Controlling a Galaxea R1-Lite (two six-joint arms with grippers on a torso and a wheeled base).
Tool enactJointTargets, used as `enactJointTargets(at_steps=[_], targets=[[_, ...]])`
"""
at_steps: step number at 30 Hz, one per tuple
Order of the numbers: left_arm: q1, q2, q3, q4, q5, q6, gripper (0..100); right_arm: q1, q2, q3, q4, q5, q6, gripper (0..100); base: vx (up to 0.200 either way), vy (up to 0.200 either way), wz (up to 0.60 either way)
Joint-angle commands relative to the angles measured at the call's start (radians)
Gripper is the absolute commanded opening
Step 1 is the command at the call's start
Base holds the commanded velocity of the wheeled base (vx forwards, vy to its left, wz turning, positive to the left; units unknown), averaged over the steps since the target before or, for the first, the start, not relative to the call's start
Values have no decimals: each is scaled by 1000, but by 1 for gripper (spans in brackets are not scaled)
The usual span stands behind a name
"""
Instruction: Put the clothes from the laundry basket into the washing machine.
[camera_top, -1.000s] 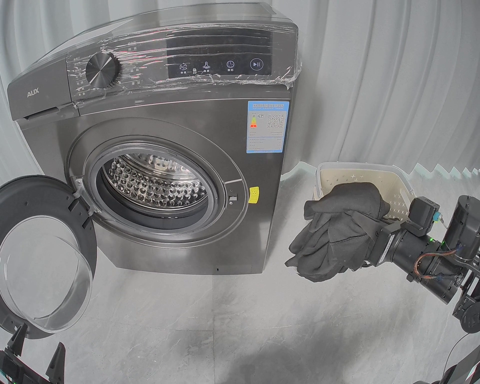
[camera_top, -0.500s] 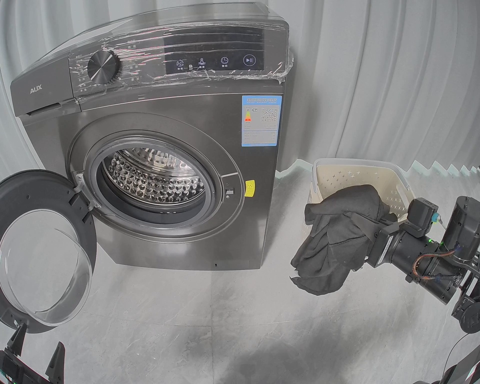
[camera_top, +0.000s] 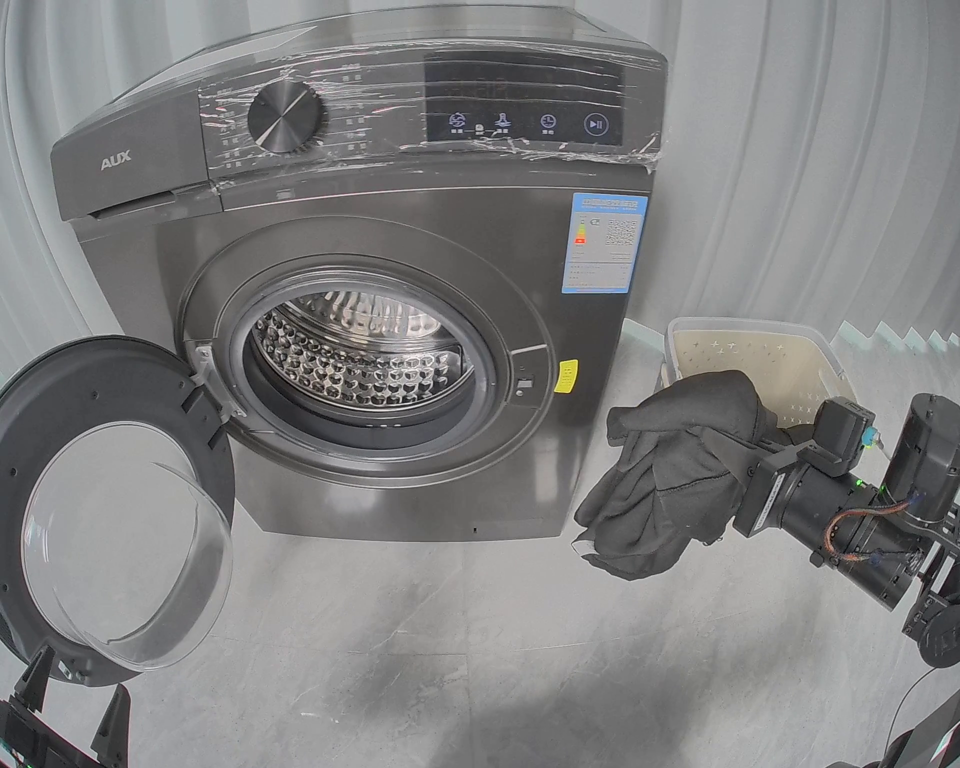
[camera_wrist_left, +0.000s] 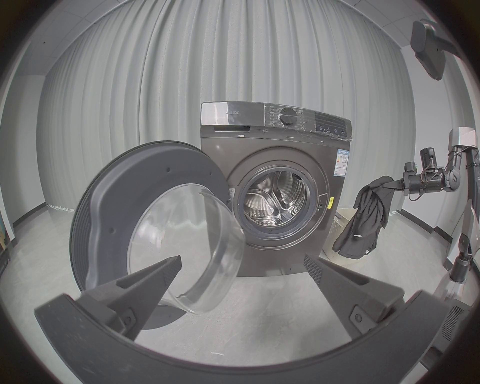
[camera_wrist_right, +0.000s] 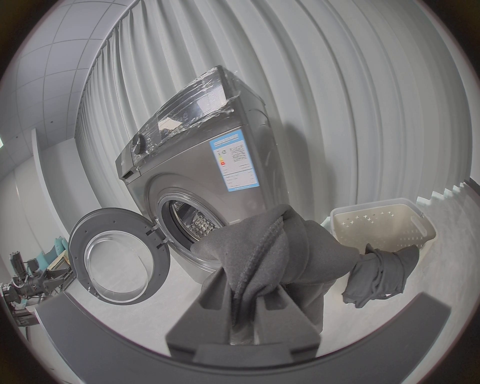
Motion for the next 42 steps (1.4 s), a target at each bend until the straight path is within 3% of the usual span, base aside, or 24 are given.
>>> enactJointTargets(at_steps=[1,28,37,42], targets=[[0,-16,15,0,1,0,100,0,2,1,0,-1,0,0,0,0,0],[0,-16,15,0,0,-2,100,0,10,10,-2,1,0,0,0,0,0],[0,-16,15,0,0,-2,100,2,20,12,0,-1,2,0,0,200,0],[0,-16,15,0,0,2,100,45,48,12,-16,-1,10,0,0,120,0]])
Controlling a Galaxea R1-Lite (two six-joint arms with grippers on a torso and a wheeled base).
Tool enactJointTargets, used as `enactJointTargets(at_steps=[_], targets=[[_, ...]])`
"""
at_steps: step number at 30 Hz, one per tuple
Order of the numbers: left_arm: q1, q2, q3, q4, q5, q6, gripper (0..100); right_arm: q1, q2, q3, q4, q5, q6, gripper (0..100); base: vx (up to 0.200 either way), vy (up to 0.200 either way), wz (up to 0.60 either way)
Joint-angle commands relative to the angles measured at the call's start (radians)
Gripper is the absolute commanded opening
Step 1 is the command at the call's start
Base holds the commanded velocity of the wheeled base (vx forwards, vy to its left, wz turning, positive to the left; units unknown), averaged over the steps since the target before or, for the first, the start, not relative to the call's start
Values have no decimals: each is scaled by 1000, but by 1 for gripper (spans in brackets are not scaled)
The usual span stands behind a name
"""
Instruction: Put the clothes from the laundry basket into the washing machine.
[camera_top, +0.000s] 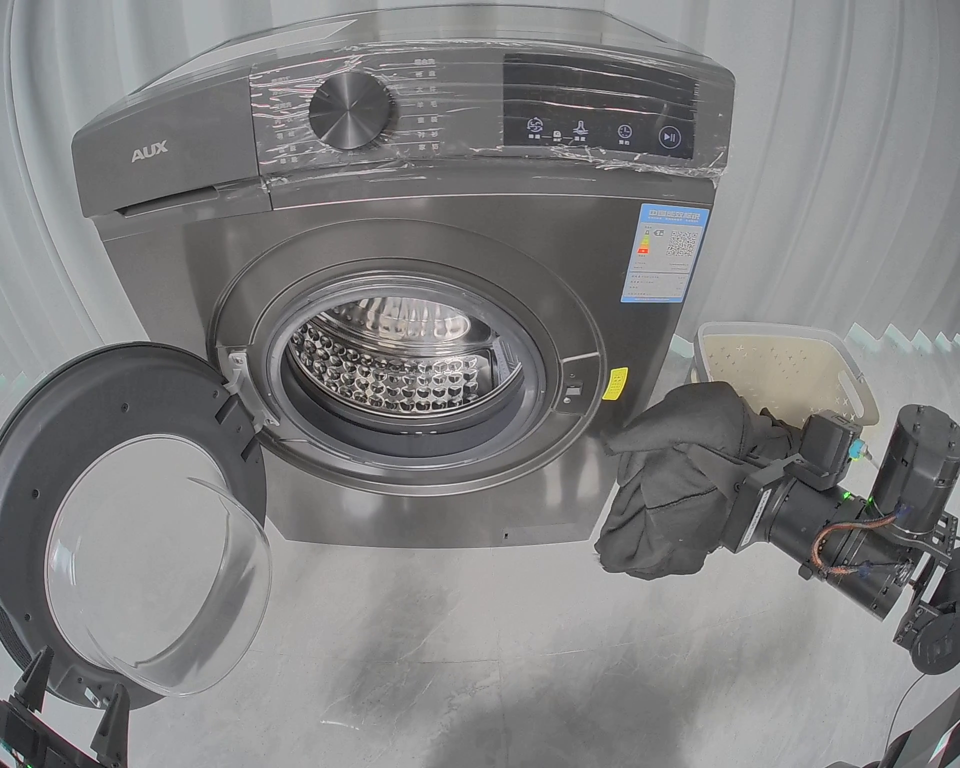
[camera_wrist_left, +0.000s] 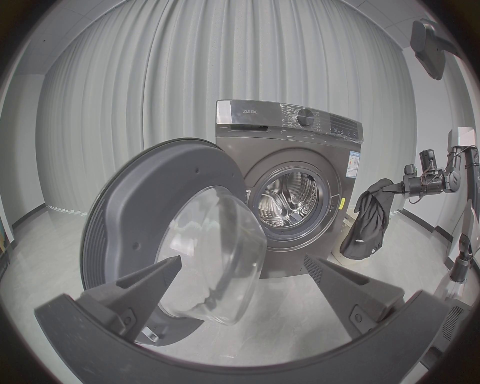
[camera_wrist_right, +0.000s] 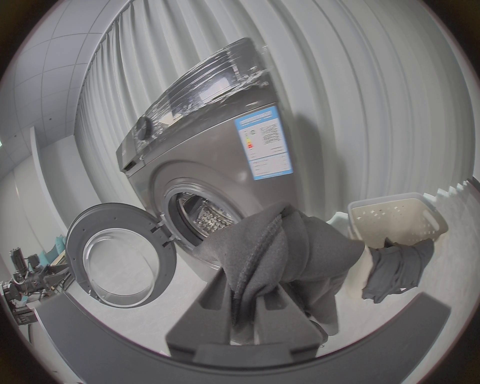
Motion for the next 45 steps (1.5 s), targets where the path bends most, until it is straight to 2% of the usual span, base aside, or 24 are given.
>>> enactJointTargets(at_steps=[1,11,20,25,26,27,29,30,31,33,34,35,36,37,40,42,45], targets=[[0,-16,15,0,0,0,100,32,30,2,-18,0,5,0,0,0,0],[0,-18,15,2,-2,14,100,142,39,-3,-24,23,22,0,0,0,0],[3,-18,16,0,-2,25,100,156,49,-24,-59,22,25,0,0,0,0],[3,-18,16,-8,-14,30,100,185,85,-52,-122,8,52,0,0,0,0],[3,-18,10,-23,-19,22,100,190,88,-55,-131,8,54,0,0,0,0],[4,-18,-16,-38,-31,10,100,194,92,-58,-133,8,54,0,0,0,0],[4,7,-122,-72,-94,-12,100,202,107,-66,-136,9,55,0,0,0,0],[4,7,-122,-72,-94,-12,100,202,107,-66,-136,9,55,0,0,0,0],[7,70,-196,-61,-160,-7,100,207,125,-86,-143,9,57,0,0,0,0],[7,136,-208,-55,-238,23,100,224,144,-107,-154,9,60,0,0,0,0],[7,136,-208,-55,-238,23,100,224,144,-107,-154,9,60,0,0,0,0],[9,228,-196,-64,-298,51,100,233,158,-133,-166,11,74,0,0,0,0],[9,234,-196,-64,-301,53,100,233,159,-136,-168,11,75,0,0,0,0],[7,315,-182,-77,-347,71,100,236,181,-167,-177,17,101,0,0,0,0],[-5,427,-168,-112,-393,88,100,250,205,-185,-206,20,128,0,0,0,0],[-6,519,-156,-176,-421,100,100,259,214,-196,-228,22,135,0,0,0,0],[-48,662,-156,-311,-454,114,100,262,230,-211,-234,23,137,0,0,0,0]])
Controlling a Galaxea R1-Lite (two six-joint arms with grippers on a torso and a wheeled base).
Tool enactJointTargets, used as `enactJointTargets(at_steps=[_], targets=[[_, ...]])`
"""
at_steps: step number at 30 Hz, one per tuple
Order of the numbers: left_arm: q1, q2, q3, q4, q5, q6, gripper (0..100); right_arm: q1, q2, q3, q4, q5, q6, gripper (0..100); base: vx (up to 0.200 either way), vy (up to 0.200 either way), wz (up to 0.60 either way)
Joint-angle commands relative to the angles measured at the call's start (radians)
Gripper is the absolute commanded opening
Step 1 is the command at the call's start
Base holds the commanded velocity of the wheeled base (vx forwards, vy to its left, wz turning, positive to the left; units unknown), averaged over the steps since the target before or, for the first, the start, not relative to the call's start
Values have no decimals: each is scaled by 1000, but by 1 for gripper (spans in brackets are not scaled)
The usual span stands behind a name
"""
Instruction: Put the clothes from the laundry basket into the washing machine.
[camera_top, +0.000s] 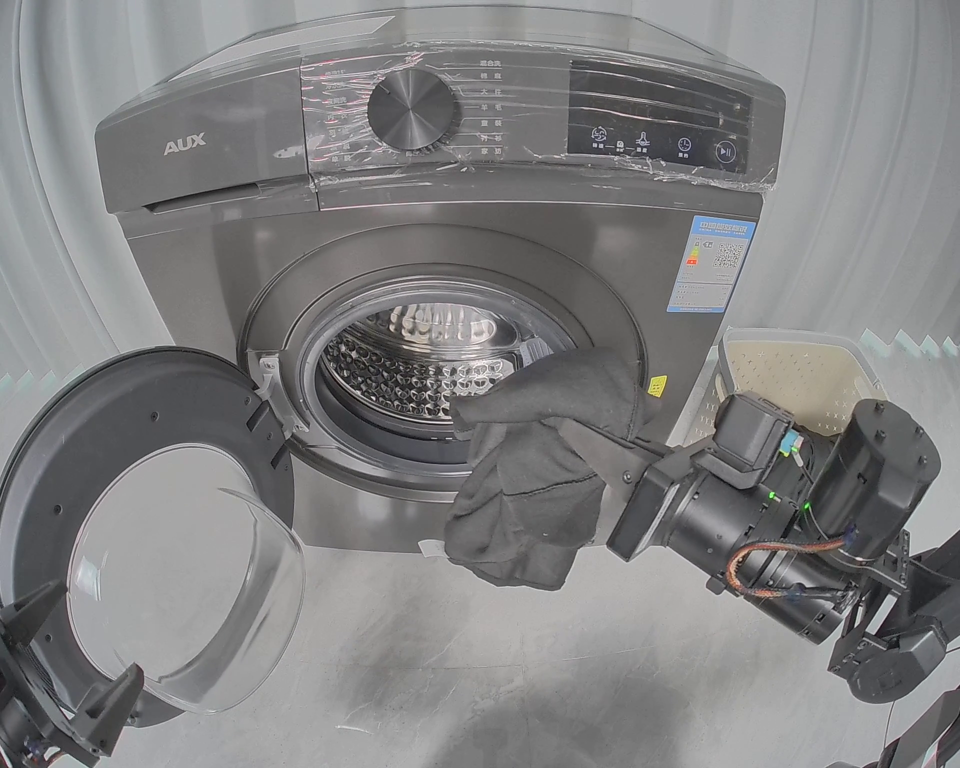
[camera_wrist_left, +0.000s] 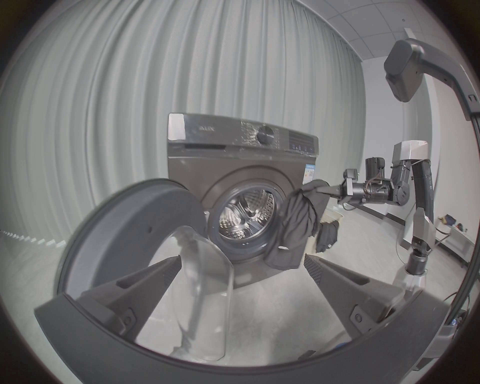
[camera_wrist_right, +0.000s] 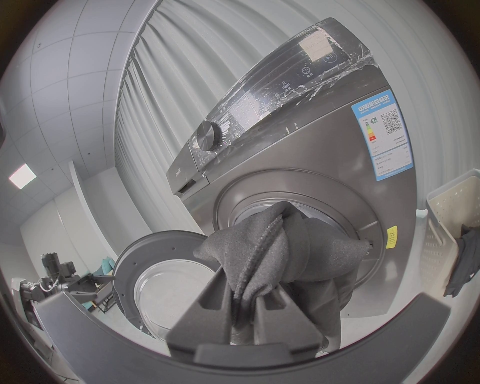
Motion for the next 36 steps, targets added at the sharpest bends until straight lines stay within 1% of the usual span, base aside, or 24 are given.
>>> enactJointTargets(at_steps=[1,2,3,4,6,10,11,13,14,16,20,22,23,27,29,32,33,34,35,36], targets=[[-68,381,18,-208,-90,38,100,27,72,-63,-35,6,27,0,0,0,0],[-74,395,15,-220,-90,39,100,27,72,-65,-35,6,27,0,0,0,0],[-120,464,1,-283,-90,38,100,27,73,-73,-35,5,27,0,0,0,0],[-120,464,1,-283,-90,38,100,27,73,-73,-35,5,27,0,0,0,0],[-215,579,-26,-345,-81,33,100,25,83,-82,-35,5,27,0,0,0,0],[-321,735,-52,-418,-78,29,100,24,90,-85,-35,3,27,0,0,0,0],[-344,771,-57,-438,-71,27,100,24,90,-85,-35,3,27,0,0,0,0],[-390,849,-72,-500,-36,24,100,24,95,-93,-35,2,27,0,0,0,0],[-396,860,-74,-509,-30,24,100,24,95,-94,-37,2,27,0,0,0,0],[-436,950,-89,-598,1,22,100,25,95,-97,-35,-3,27,0,0,0,0],[-477,1054,-94,-707,4,16,100,25,96,-97,-37,-4,27,0,0,0,0],[-484,1077,-95,-722,5,12,100,25,96,-99,-37,-4,27,0,0,0,0],[-485,1117,-98,-742,4,3,100,24,95,-100,-37,-4,27,0,0,0,0],[-488,1169,-108,-773,-1,-8,100,25,95,-103,-37,-3,27,0,0,0,0],[-503,1223,-115,-812,-2,-22,100,27,95,-103,-37,-3,27,0,0,0,0],[-508,1315,-138,-906,1,-54,100,28,96,-103,-37,-4,27,0,0,0,0],[-508,1315,-138,-906,1,-54,100,28,96,-103,-37,-4,27,0,0,0,0],[-508,1366,-135,-993,2,-66,100,28,96,-102,-37,-6,27,0,0,0,0],[-508,1392,-132,-1043,2,-71,100,33,96,-102,-37,-8,27,0,0,0,0],[-508,1410,-132,-1067,2,-74,100,34,96,-100,-38,-8,27,0,0,0,0]])
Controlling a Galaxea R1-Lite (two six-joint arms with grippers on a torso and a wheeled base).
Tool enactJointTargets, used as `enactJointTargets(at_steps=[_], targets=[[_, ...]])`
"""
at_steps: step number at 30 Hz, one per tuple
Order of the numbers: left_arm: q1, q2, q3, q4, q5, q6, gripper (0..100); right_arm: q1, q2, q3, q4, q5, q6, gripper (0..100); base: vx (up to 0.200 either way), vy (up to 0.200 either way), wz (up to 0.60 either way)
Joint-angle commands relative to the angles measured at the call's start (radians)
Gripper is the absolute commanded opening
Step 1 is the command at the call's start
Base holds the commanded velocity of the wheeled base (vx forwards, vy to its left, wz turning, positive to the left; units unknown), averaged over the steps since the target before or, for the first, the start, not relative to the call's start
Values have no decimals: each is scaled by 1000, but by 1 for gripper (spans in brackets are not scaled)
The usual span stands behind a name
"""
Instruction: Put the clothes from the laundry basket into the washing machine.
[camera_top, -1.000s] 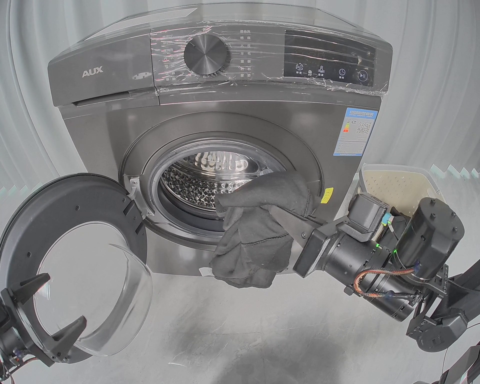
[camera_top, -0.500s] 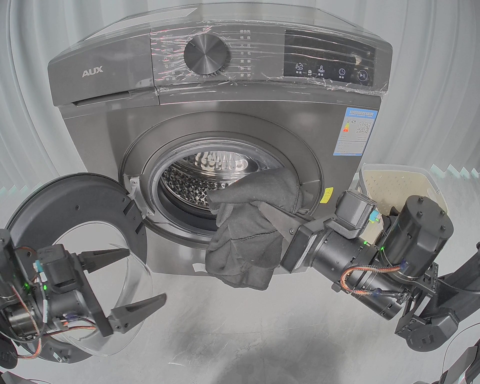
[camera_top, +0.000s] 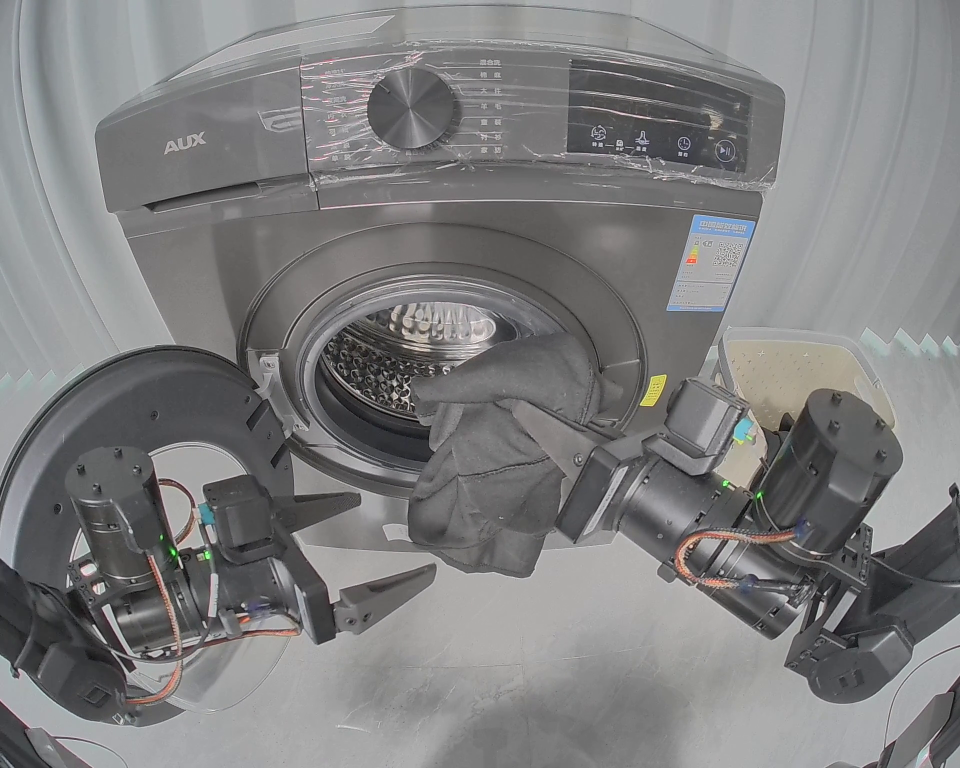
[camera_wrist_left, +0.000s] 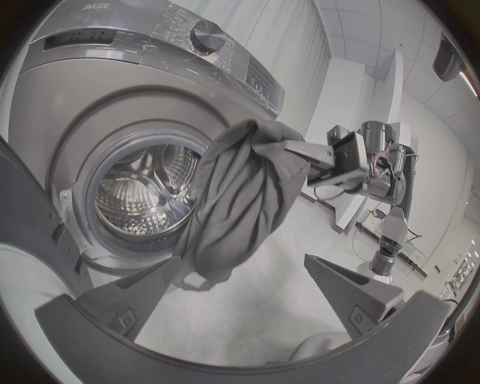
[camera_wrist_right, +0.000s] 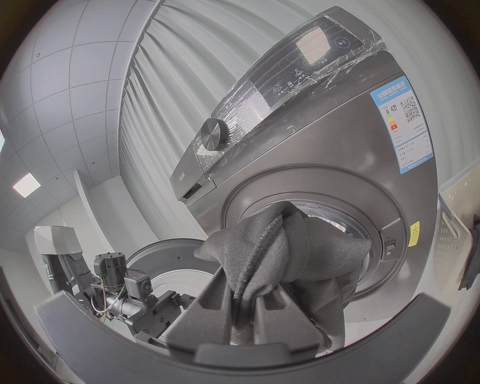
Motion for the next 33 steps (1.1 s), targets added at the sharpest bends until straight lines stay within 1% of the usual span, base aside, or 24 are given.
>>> enactJointTargets(at_steps=[1,4,7,9,11,12,13,15,20,26,27,33], targets=[[-10,192,-8,-149,3,-28,100,9,2,2,-2,-4,0,0,0,0,0],[-13,240,-11,-180,4,-34,100,10,0,8,-5,-4,0,0,0,0,0],[-36,270,-9,-186,3,-37,100,9,2,11,-31,-4,0,0,0,0,0],[-39,278,-15,-190,0,-40,100,9,2,11,-36,-4,0,0,0,0,0],[-42,284,-29,-190,-5,-51,100,10,3,11,-36,-4,0,0,0,0,0],[-42,284,-29,-190,-5,-51,100,10,3,11,-36,-4,0,0,0,0,0],[-45,293,-46,-190,-5,-66,100,10,11,13,-39,-4,1,0,0,0,0],[-45,298,-55,-190,-6,-74,100,12,16,13,-48,-4,1,0,0,0,0],[-34,321,-75,-199,-8,-77,100,23,31,14,-66,-6,1,0,0,0,0],[-31,361,-78,-256,6,-79,100,30,32,14,-66,-7,0,0,0,0,0],[-30,375,-78,-279,7,-79,100,30,32,14,-66,-7,0,0,0,0,0],[-33,390,-86,-287,6,-82,100,29,32,14,-66,-7,0,0,0,0,0]])
